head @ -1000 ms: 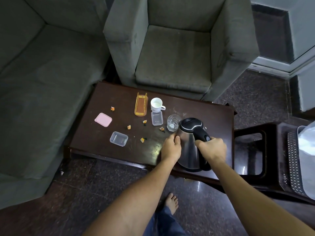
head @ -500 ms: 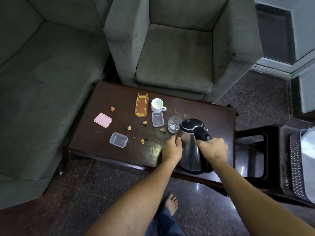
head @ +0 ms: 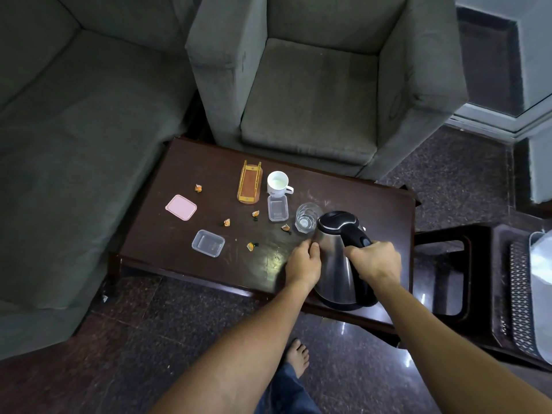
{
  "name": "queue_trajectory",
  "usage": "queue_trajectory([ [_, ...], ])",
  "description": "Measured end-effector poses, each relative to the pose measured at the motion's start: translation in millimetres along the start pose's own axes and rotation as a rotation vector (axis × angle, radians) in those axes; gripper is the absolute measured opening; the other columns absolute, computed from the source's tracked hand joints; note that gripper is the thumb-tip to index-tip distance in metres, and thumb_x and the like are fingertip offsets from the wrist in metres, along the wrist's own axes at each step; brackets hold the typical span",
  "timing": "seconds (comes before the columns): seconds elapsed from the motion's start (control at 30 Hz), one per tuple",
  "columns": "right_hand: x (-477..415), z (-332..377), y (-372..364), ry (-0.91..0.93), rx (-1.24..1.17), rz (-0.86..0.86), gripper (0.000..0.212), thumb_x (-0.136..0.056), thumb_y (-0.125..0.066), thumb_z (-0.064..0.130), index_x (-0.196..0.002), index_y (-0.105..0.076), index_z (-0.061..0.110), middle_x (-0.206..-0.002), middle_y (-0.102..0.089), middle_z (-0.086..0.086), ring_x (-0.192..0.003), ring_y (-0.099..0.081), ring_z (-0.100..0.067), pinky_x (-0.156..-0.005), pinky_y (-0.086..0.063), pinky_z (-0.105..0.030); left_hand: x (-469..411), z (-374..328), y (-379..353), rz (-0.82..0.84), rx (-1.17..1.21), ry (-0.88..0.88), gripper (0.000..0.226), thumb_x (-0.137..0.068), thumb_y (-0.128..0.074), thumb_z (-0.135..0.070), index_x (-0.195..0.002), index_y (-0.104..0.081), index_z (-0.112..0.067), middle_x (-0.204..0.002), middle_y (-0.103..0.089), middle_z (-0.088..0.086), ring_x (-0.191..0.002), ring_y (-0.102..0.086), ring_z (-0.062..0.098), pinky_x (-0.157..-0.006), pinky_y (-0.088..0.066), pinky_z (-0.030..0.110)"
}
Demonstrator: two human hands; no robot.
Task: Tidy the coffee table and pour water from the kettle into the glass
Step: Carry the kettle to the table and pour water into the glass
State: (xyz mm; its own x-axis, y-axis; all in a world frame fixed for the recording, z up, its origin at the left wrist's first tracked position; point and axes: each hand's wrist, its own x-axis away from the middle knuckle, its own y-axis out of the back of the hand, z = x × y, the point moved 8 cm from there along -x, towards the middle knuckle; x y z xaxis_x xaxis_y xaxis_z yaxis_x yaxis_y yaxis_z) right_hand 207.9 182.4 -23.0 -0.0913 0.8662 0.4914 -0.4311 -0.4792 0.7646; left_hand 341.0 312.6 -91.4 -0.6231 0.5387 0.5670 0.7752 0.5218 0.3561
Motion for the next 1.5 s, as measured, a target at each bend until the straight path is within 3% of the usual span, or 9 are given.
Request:
queue_trajectory([
  [0.63, -3, 10, 3, 0.029, 0.053, -0.001, 0.023, -0.064, -0.073, 0.038, -0.064, -0.064, 0.017, -0.062, -0.064, -0.001, -0.060, -0.061, -0.020, -0.050, -0.041, -0.022, 0, 3, -2, 0.011, 0.040, 0.039, 0.035, -0.108, -0.042, -0.032, -0.126, -0.066, -0.014, -0.123, -0.071, 0.012, -0.118, -0.062, 0.034, -0.099, -0.049, 0.039],
  [1.37, -5, 17, -3, 0.002, 0.104, 0.044, 0.027, -0.065, -0.073, 0.041, -0.067, -0.070, 0.015, -0.059, -0.070, -0.004, -0.061, -0.069, -0.024, -0.050, -0.043, -0.023, -5, 9, 1, 0.031, 0.062, 0.063, 0.035, -0.107, -0.043, -0.036, -0.126, -0.066, -0.017, -0.123, -0.072, 0.009, -0.119, -0.063, 0.032, -0.099, -0.049, 0.038],
  [1.5, -5, 18, -3, -0.001, 0.106, 0.045, 0.026, -0.066, -0.073, 0.041, -0.065, -0.071, 0.015, -0.059, -0.070, -0.004, -0.061, -0.070, -0.026, -0.053, -0.048, -0.026, -6, 10, 1, 0.034, 0.072, 0.061, 0.035, -0.107, -0.043, -0.036, -0.123, -0.067, -0.017, -0.120, -0.072, 0.009, -0.116, -0.064, 0.031, -0.099, -0.050, 0.039],
])
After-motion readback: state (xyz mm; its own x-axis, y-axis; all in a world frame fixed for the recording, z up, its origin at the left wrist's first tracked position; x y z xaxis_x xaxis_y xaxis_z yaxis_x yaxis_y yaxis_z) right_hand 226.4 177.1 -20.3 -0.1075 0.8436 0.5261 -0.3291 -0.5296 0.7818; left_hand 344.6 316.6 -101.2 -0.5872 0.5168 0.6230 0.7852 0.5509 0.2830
